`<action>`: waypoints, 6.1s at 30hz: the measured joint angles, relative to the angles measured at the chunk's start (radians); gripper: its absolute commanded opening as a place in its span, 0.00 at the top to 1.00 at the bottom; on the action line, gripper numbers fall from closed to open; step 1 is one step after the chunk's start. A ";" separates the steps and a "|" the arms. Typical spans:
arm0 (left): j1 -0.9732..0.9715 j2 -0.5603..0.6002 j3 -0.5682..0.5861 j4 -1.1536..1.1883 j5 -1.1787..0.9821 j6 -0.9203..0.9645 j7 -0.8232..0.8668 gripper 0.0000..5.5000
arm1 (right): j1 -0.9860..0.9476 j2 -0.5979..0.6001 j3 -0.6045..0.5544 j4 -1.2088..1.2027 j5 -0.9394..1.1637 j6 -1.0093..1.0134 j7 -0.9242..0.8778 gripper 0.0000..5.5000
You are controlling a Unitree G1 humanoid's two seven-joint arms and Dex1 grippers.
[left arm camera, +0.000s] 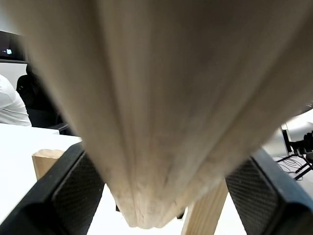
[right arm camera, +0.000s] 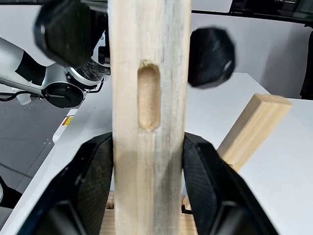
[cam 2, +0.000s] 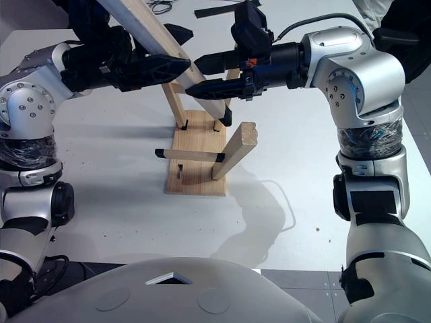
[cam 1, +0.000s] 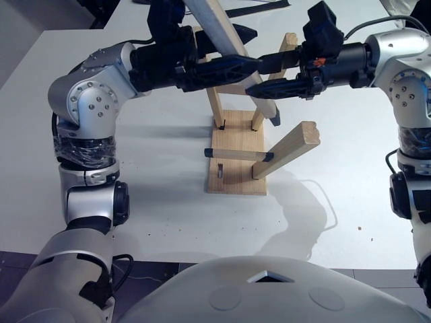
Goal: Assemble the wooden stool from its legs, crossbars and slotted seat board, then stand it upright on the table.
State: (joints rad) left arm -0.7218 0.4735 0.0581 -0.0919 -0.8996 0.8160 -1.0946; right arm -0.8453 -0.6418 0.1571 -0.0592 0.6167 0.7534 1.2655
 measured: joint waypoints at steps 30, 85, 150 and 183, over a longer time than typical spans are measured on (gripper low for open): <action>0.057 0.010 -0.031 -0.027 0.049 -0.063 -0.007 0.61 | -0.007 -0.024 0.050 -0.001 -0.080 -0.021 0.079 0.53; 0.676 0.239 0.177 -0.270 0.118 -0.299 -0.113 0.63 | 0.648 -0.380 -0.414 -0.230 -0.028 -0.120 0.018 0.24; 0.445 0.284 -0.111 -0.014 0.305 -0.569 -0.291 0.63 | 0.697 -0.399 -0.241 -0.351 -0.029 -0.228 0.106 0.24; 0.268 0.268 -0.283 0.152 0.367 -0.612 -0.323 0.63 | 0.643 -0.370 -0.139 -0.392 -0.066 -0.246 0.061 0.24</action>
State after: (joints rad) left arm -0.4540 0.7417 -0.2250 0.0605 -0.5324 0.2038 -1.4171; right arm -0.2019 -1.0121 0.0185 -0.4517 0.5508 0.5078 1.3266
